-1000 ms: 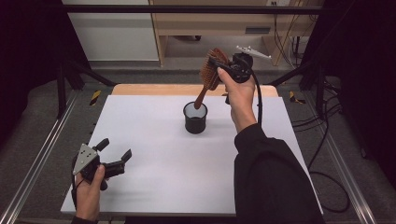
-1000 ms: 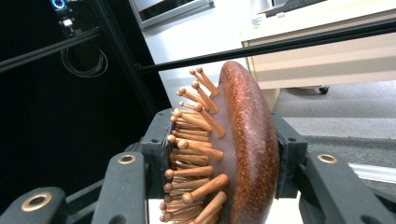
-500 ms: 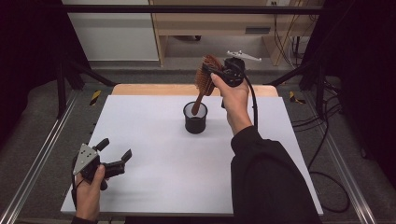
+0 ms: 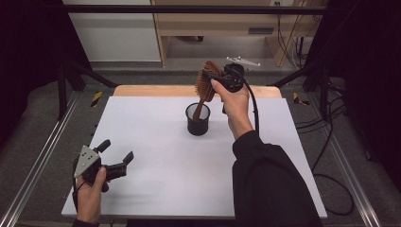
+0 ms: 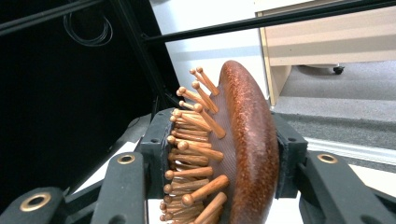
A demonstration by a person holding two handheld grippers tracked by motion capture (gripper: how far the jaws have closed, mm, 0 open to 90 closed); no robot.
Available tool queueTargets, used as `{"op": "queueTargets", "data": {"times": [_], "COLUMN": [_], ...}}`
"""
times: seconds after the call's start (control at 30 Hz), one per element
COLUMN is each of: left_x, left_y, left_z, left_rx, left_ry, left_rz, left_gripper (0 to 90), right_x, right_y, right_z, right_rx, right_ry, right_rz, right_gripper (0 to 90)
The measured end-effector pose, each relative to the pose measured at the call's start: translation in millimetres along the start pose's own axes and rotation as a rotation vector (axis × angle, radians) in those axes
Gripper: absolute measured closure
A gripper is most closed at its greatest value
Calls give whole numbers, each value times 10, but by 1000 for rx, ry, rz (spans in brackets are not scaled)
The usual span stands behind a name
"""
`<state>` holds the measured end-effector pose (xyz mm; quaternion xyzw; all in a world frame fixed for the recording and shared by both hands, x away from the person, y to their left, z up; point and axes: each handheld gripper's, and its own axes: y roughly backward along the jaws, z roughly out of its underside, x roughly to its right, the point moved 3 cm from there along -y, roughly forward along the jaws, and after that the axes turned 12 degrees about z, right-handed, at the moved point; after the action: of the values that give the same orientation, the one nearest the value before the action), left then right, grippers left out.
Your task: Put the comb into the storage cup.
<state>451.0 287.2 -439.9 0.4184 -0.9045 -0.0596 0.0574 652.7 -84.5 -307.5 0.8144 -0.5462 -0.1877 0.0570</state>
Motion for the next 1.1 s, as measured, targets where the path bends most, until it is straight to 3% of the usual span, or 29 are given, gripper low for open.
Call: {"op": "queueTargets", "data": {"times": [1.1], "left_x": [6], "left_y": [-1], "left_z": [1], "left_rx": [-4], "left_ry": [-3], "left_rz": [6], "left_gripper": [22], "right_x": [12], "right_y": [-163], "right_z": [260], "right_rx": [-47], "right_ry": [-11], "right_rz": [-15], "right_gripper": [510]}}
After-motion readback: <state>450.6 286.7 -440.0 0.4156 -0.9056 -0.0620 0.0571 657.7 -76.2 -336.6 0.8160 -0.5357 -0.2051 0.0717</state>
